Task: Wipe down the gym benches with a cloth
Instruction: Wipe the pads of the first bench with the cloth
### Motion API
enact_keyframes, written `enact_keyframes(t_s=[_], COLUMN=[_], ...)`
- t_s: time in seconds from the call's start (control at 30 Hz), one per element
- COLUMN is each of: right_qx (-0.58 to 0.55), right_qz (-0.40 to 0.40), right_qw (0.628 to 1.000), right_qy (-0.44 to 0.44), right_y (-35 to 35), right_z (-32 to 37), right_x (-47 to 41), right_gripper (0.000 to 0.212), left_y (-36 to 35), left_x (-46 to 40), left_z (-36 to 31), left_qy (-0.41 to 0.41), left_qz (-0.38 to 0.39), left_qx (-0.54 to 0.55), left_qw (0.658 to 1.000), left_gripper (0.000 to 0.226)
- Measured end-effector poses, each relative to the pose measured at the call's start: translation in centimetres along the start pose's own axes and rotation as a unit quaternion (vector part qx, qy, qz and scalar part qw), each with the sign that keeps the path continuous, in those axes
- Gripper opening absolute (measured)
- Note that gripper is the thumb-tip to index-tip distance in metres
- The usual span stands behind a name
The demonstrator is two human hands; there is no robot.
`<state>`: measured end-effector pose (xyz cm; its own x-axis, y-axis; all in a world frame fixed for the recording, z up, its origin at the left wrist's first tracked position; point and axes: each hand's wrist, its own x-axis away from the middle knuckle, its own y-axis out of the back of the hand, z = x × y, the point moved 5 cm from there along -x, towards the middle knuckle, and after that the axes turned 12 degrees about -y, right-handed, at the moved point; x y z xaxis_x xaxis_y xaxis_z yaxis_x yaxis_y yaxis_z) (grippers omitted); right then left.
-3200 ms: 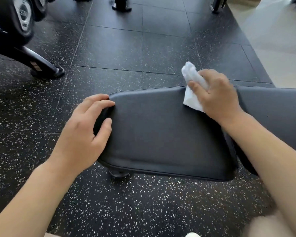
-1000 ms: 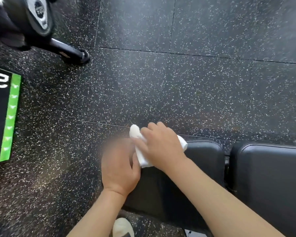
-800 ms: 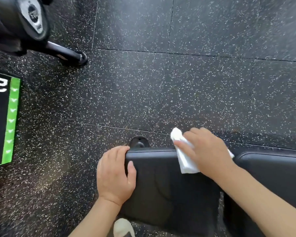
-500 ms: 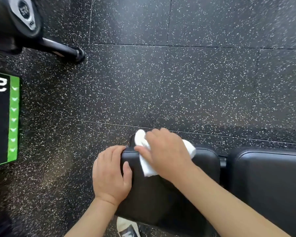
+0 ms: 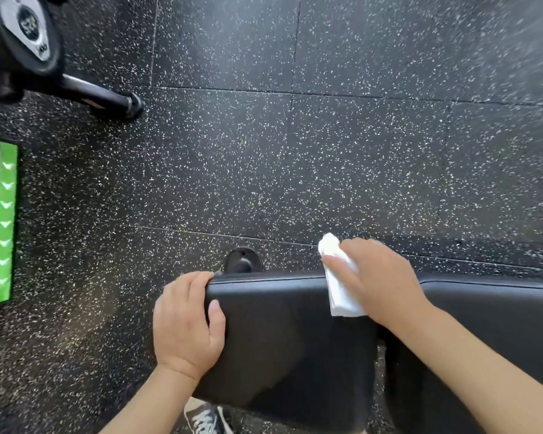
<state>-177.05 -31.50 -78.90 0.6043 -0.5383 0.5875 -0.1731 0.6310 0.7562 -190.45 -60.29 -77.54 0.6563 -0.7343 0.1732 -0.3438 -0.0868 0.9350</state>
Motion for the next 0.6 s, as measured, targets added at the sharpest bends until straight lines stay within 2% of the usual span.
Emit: enact_keyframes(t_s=[0.1, 0.23, 0.33, 0.43, 0.53, 0.6], right_qx=[0.025, 0.040, 0.027, 0.014, 0.035, 0.047], right_qz=[-0.032, -0.047, -0.047, -0.064, -0.076, -0.081], right_qw=[0.998, 0.990, 0.990, 0.988, 0.983, 0.986], right_qy=[0.041, 0.126, 0.128, 0.138, 0.166, 0.141], right_y=[-0.6, -4.5, -6.8, -6.8, -5.7, -4.2], right_z=[3.9, 13.2, 17.8, 17.7, 15.3, 12.6], right_x=[0.3, 0.9, 1.2, 1.5, 2.4, 2.2], right_gripper=[0.042, 0.042, 0.043, 0.042, 0.043, 0.041], left_y=[0.0, -0.3, -0.4, 0.0, 0.0, 0.1], left_x=[0.1, 0.1, 0.1, 0.2, 0.4, 0.5], left_z=[-0.1, 0.2, 0.3, 0.3, 0.3, 0.4], left_qy=[0.002, -0.002, -0.004, -0.004, 0.000, 0.002], left_qz=[0.004, 0.001, -0.006, -0.016, 0.000, 0.004], left_qx=[-0.006, 0.000, 0.012, 0.020, 0.029, 0.031], left_qw=[1.000, 1.000, 1.000, 1.000, 1.000, 0.999], left_gripper=[0.049, 0.047, 0.039, 0.034, 0.042, 0.047])
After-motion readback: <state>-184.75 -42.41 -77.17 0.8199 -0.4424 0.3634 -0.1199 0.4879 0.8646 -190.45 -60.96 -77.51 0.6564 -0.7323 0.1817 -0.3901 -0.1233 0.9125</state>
